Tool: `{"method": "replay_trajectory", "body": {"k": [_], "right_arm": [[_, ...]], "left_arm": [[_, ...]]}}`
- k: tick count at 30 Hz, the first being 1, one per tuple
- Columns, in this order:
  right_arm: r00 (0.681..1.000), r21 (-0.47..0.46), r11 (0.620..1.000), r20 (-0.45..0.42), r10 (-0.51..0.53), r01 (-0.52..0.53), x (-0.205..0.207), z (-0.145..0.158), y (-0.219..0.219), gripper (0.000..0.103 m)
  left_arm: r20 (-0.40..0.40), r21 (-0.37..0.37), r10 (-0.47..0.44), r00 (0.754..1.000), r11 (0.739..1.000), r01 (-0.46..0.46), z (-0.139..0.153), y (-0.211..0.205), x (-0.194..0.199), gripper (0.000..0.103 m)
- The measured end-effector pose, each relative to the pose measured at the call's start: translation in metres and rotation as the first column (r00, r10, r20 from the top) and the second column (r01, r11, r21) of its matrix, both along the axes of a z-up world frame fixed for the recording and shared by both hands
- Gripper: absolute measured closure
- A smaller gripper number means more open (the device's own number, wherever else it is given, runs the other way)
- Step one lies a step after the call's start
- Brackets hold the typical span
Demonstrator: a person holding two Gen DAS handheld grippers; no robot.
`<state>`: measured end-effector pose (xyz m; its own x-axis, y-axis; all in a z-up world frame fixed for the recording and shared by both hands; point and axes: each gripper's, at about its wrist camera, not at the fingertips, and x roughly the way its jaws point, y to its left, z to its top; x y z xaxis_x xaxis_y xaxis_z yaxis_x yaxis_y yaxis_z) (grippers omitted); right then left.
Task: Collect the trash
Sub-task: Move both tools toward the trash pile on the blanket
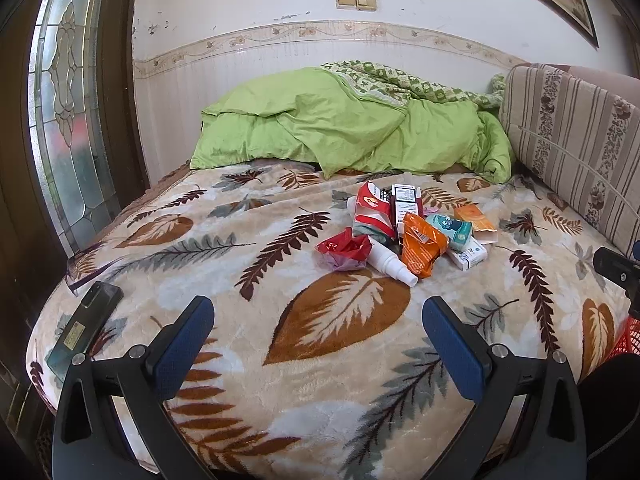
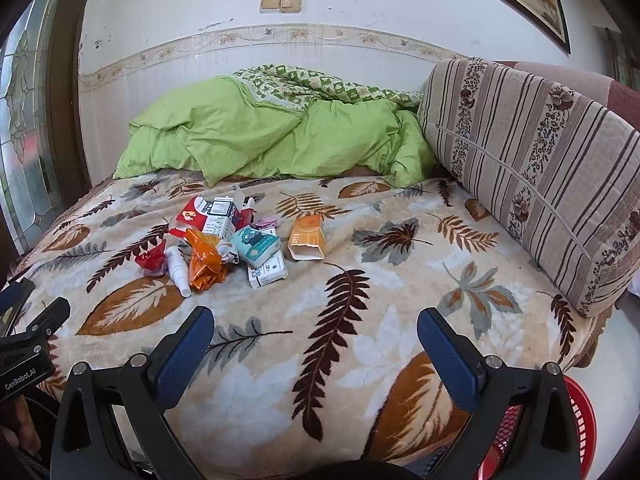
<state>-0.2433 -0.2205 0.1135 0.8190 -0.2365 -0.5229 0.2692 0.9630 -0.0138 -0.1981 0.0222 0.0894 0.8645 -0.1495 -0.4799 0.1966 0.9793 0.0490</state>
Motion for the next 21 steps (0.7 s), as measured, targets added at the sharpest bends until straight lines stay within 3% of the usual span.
{"method": "replay_trajectory", "body": {"k": [21], "right_arm": [[1.0,-0.001,1.0,-0.008,-0.001,0.001,0.001,-0.0005,-0.0014,0.001]], "left_arm": [[-0.005,-0.005,-0.001,1.0,1.0,0.001,0.0003,-0.0009,-0.0002,0.0]]}}
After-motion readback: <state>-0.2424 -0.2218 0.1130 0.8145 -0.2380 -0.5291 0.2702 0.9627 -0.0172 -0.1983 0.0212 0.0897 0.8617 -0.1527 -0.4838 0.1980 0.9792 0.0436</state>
